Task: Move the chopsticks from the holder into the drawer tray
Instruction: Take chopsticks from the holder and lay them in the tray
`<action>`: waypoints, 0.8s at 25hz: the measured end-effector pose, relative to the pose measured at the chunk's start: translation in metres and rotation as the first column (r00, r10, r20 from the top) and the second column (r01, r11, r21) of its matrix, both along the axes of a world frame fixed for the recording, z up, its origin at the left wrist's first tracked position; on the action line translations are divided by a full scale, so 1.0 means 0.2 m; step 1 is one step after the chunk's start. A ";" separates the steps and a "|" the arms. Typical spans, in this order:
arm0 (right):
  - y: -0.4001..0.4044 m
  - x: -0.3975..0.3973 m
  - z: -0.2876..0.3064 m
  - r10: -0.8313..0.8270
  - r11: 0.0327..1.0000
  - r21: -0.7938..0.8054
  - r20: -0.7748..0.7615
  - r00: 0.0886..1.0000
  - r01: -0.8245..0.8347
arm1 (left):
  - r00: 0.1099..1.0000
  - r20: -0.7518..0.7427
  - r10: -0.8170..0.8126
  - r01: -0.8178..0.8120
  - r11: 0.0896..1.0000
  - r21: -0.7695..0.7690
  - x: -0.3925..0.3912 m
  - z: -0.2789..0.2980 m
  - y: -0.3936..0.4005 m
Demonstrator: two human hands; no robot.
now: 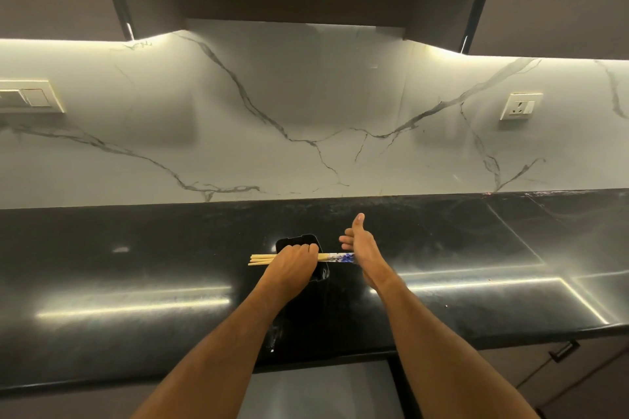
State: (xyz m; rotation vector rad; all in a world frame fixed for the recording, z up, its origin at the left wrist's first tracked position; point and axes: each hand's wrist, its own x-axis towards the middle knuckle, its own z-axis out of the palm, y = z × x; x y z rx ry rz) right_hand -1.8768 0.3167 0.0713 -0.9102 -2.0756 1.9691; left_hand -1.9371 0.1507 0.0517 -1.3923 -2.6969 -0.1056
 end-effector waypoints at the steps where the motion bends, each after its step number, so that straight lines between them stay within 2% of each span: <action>1: -0.01 0.00 0.00 0.020 1.000 0.005 -0.004 1.000 -0.019 | 1.000 0.003 -0.006 0.006 1.000 0.003 0.01 0.00 0.01; 7: -0.05 0.02 -0.03 0.042 0.999 0.033 0.011 0.999 -0.043 | 1.000 -0.010 0.006 -0.006 1.000 -0.024 0.04 0.00 0.03; 9: -0.05 0.05 -0.05 0.083 0.982 0.170 0.005 0.997 -0.083 | 1.000 -0.014 0.014 -0.015 0.999 -0.038 0.05 -0.01 0.04; 10: -0.05 0.07 -0.05 0.123 0.945 0.308 -0.021 0.992 -0.111 | 1.000 -0.011 0.018 -0.018 0.999 -0.042 0.06 -0.01 0.04; 11: -0.04 0.10 -0.05 0.190 0.869 0.474 -0.049 0.980 -0.145 | 1.000 -0.015 0.021 -0.021 0.999 -0.045 0.06 -0.01 0.04; 12: -0.02 0.12 -0.04 0.285 0.750 0.631 -0.042 0.957 -0.196 | 0.999 -0.025 0.023 -0.024 0.999 -0.046 0.07 -0.01 0.04; 14: -0.01 0.16 -0.02 0.480 0.445 0.816 0.129 0.867 -0.368 | 0.999 -0.042 0.025 -0.027 0.998 -0.060 0.07 -0.01 0.05; 16: 0.00 0.20 0.00 0.528 0.203 0.822 0.365 0.766 -0.532 | 0.997 -0.072 0.021 -0.026 0.996 -0.080 0.11 0.00 0.07; 18: 0.01 0.24 -0.01 0.439 0.075 0.840 0.457 0.774 -0.538 | 0.994 -0.106 -0.002 -0.009 0.995 -0.104 0.14 0.01 0.09; 20: -0.01 0.26 0.00 0.352 -0.024 0.872 0.465 0.813 -0.489 | 0.992 -0.123 -0.017 0.003 0.994 -0.106 0.18 0.03 0.11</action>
